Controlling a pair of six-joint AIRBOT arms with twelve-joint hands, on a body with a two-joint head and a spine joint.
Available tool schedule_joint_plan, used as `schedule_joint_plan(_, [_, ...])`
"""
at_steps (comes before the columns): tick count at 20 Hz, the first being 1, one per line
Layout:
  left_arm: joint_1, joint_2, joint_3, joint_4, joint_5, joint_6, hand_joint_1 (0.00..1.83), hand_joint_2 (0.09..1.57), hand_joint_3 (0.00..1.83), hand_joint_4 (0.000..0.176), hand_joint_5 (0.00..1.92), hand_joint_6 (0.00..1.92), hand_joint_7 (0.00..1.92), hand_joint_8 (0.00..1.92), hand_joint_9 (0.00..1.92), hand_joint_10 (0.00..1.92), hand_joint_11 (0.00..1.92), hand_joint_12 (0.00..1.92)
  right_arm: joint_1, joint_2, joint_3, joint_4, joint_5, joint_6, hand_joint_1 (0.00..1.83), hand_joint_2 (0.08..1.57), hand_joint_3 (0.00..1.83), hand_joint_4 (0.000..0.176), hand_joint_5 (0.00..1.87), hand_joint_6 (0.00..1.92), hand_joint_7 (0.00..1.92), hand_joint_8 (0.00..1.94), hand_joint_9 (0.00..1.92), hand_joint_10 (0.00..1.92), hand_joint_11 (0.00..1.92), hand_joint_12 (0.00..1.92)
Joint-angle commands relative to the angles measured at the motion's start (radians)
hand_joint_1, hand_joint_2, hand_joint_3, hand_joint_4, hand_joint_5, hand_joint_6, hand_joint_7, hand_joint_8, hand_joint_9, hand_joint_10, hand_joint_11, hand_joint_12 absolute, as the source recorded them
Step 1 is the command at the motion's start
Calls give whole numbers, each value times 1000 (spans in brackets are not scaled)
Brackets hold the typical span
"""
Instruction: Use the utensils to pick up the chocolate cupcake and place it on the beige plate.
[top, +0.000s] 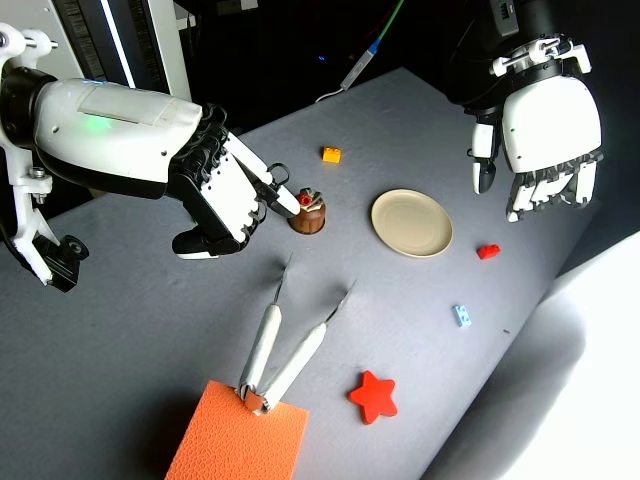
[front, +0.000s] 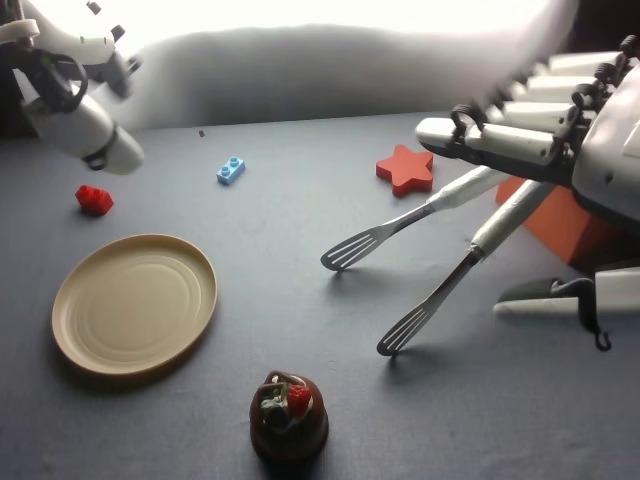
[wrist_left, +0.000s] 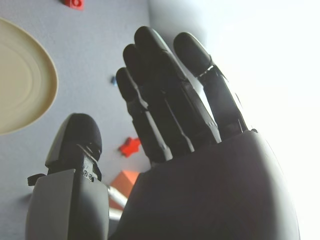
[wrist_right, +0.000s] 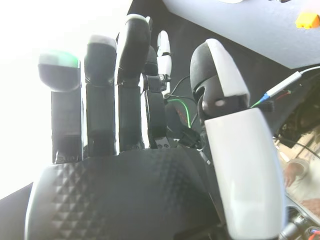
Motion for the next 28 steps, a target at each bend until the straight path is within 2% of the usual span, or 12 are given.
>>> schedule_joint_plan(1, [-14, 7, 1, 37, -72, 3, 126, 1115, 8, 0, 178, 1, 187, 1, 148, 11, 0, 428, 15, 4, -5, 5, 118, -2, 186, 1075, 7, 0, 162, 11, 148, 9, 160, 15, 0, 495])
schedule_joint_plan(5, [-15, 6, 2, 37, -71, 3, 173, 1106, 0, 0, 206, 4, 204, 3, 176, 6, 0, 441, 15, 4, -4, 25, 116, -9, 170, 1082, 3, 0, 116, 1, 122, 1, 126, 1, 0, 410])
schedule_joint_plan(7, [-17, -1, 13, 37, -75, 3, 156, 1115, 1, 0, 178, 1, 159, 1, 135, 1, 0, 326, 14, -2, 1, 118, 83, -64, 190, 1081, 1, 0, 110, 3, 125, 2, 123, 1, 0, 359])
schedule_joint_plan(9, [-17, -1, 11, 37, -76, 3, 166, 1106, 0, 0, 202, 7, 169, 4, 139, 2, 0, 335, 16, -24, 21, 123, 20, -109, 188, 1078, 0, 0, 137, 7, 159, 6, 157, 8, 0, 419])
schedule_joint_plan(10, [-17, 0, 10, 37, -76, 3, 169, 1103, 0, 0, 204, 6, 167, 2, 140, 2, 0, 341, 29, -35, 35, 123, -15, -125, 194, 1071, 0, 0, 162, 9, 186, 9, 184, 12, 0, 477])
schedule_joint_plan(12, [-17, 0, 10, 37, -73, 3, 148, 1110, 0, 0, 171, 1, 136, 0, 111, 0, 0, 280, 77, -55, 67, 124, -104, -120, 232, 1061, 0, 0, 143, 1, 177, 1, 177, 4, 0, 464])
schedule_joint_plan(14, [-17, -1, 12, 37, -73, 3, 164, 1101, 0, 0, 163, 1, 150, 3, 126, 4, 0, 353, 154, -80, 104, 124, -212, -104, 310, 1045, 0, 0, 141, 0, 168, 0, 156, 0, 0, 369])
schedule_joint_plan(16, [-19, -1, 13, 37, -72, 4, 159, 1106, 0, 0, 132, 0, 123, 0, 104, 0, 0, 337, 229, -106, 136, 124, -334, -99, 345, 1028, 0, 0, 113, 0, 131, 1, 121, 0, 0, 243])
schedule_joint_plan(17, [-21, -2, 14, 37, -72, 6, 148, 1104, 0, 0, 137, 1, 134, 3, 113, 3, 0, 318, 245, -113, 147, 124, -349, -96, 364, 1006, 0, 0, 102, 0, 119, 0, 120, 1, 0, 250])
schedule_joint_plan(20, [-28, -6, 26, 37, -69, 9, 108, 1106, 0, 0, 154, 2, 147, 2, 132, 5, 0, 371, 293, -155, 202, 124, -393, -94, 364, 974, 0, 0, 5, 0, 7, 0, 8, 0, 0, 16])
schedule_joint_plan(25, [-33, -11, 31, 37, -54, 36, 69, 1113, 3, 0, 144, 1, 165, 3, 146, 3, 0, 468, 335, -266, 342, 124, -476, -54, 486, 914, 0, 0, 0, 0, 0, 0, 0, 0, 0, 0])
schedule_joint_plan(28, [-33, -13, 32, 37, -46, 54, 120, 1116, 1, 0, 137, 1, 123, 0, 105, 0, 0, 325, 352, -325, 386, 124, -573, -35, 550, 945, 0, 0, 0, 0, 0, 0, 0, 0, 0, 0])
